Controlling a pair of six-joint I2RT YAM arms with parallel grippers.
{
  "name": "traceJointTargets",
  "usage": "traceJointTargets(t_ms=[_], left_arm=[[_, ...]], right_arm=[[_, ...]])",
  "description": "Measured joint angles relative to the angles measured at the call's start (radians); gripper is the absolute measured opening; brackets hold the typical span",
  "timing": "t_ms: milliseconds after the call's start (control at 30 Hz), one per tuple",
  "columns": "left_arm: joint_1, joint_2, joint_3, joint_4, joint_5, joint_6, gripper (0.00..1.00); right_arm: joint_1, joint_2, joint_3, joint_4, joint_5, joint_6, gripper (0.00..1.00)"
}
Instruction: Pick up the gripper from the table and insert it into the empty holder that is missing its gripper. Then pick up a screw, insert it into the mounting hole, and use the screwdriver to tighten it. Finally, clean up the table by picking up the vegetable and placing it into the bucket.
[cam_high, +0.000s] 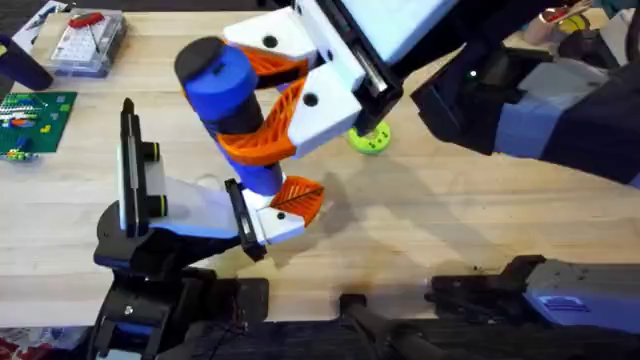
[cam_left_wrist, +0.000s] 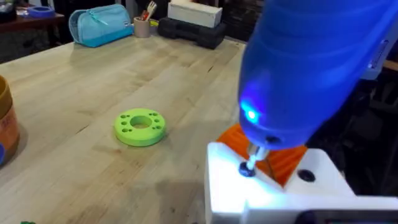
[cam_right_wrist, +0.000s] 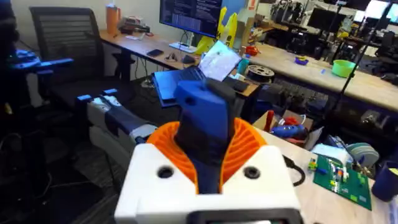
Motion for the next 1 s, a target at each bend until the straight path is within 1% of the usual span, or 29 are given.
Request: traceJointTargets(t_ms=[1000], left_arm=[[0.000,0.000,0.000,0.000,0.000,0.000,0.011]], right_arm=[[-0.002,0.000,0.000,-0.029,0.000,-0.022,0.127]])
